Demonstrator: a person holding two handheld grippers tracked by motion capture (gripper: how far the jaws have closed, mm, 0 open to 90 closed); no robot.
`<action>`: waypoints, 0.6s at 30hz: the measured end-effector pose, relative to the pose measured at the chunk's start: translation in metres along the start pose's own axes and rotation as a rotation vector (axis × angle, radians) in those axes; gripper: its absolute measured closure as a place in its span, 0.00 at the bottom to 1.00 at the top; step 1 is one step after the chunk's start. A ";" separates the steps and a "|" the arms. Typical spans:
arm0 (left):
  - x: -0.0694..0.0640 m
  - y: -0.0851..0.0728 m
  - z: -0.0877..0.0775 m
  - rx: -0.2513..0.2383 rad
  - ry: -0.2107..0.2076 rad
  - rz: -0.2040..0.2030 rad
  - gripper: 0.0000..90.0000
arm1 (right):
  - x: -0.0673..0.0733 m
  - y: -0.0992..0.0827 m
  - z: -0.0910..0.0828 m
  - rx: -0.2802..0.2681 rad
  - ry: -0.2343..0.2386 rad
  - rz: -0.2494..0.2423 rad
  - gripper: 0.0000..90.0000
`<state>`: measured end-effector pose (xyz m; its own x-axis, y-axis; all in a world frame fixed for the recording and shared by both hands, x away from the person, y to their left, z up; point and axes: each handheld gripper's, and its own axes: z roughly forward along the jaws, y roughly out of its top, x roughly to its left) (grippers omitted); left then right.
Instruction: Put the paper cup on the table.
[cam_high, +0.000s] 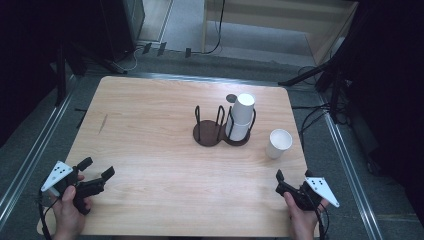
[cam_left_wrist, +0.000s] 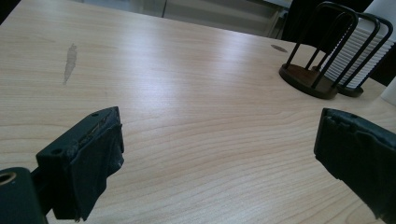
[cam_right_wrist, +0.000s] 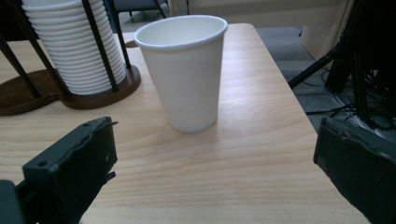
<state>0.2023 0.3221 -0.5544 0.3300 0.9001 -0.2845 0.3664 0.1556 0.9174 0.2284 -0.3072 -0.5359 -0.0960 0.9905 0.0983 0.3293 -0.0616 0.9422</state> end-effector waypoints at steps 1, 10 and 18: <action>0.000 0.000 0.000 0.001 -0.001 0.000 0.02 | -0.001 -0.001 -0.001 0.006 -0.003 0.003 0.00; 0.000 0.000 -0.001 0.000 -0.009 -0.004 0.02 | -0.014 -0.008 -0.011 0.028 -0.037 -0.007 0.00; 0.003 -0.001 -0.003 -0.023 -0.003 -0.042 0.02 | -0.027 -0.011 -0.021 0.033 -0.064 0.011 0.00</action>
<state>0.2006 0.3263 -0.5553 0.3174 0.8913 -0.3238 0.3596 0.2028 0.9108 0.2079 -0.3355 -0.5422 -0.0323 0.9957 0.0872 0.3612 -0.0697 0.9299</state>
